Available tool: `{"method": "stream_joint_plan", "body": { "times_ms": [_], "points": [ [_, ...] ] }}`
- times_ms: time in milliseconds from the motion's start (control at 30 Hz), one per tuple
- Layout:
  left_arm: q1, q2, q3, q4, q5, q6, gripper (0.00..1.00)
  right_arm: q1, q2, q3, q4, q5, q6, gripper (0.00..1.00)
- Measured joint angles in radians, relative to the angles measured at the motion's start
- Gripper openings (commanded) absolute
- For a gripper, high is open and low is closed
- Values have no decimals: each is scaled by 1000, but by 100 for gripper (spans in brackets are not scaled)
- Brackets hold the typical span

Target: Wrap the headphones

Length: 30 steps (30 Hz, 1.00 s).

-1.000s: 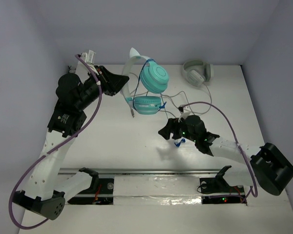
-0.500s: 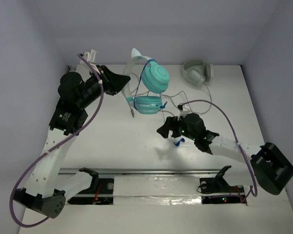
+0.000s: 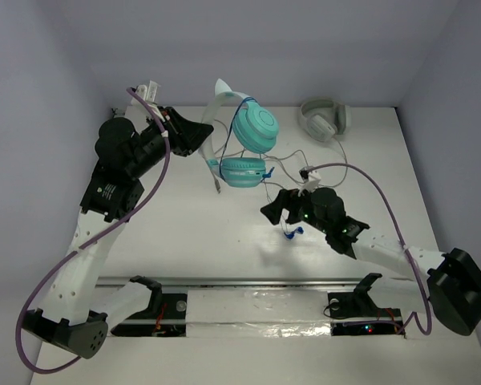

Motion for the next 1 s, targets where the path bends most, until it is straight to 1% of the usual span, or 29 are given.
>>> {"method": "stream_joint_plan", "body": {
  "times_ms": [233, 400, 433, 533, 567, 633, 667, 733, 767, 833, 867, 933, 1000],
  "points": [
    [0, 2, 32, -5, -5, 10, 0, 0, -3, -75, -27, 3, 61, 95],
    [0, 3, 33, -5, -7, 10, 0, 0, 56, -75, -26, 30, 97, 92],
    [0, 3, 33, -5, -7, 9, 0, 0, 74, -75, -25, 35, 103, 91],
    [0, 5, 35, -5, -7, 9, 0, 0, 115, -74, -25, 41, 119, 83],
    [0, 6, 37, -5, -8, 10, 0, 0, 122, -74, -25, 41, 126, 76],
    [0, 10, 39, -5, -11, 10, 0, 0, 126, -76, -20, 40, 140, 68],
    [0, 13, 39, -5, -13, 9, 0, 0, 126, -76, -13, 40, 146, 57],
    [0, 22, 41, -3, -18, 9, 0, 0, 126, -83, 10, 39, 157, 49],
    [0, 29, 42, -3, -22, 9, 0, 0, 127, -89, 21, 39, 164, 39],
    [0, 50, 48, 0, -26, 6, 0, 0, 140, -96, 30, 34, 172, 27],
    [0, 61, 51, 2, -30, 5, 0, 0, 149, -98, 36, 29, 176, 18],
    [0, 85, 57, 6, -41, -2, 0, 0, 166, -103, 45, 16, 183, 18],
    [0, 103, 57, 19, -44, -11, 0, 0, 176, -109, 45, 15, 192, 36]
  ]
}}
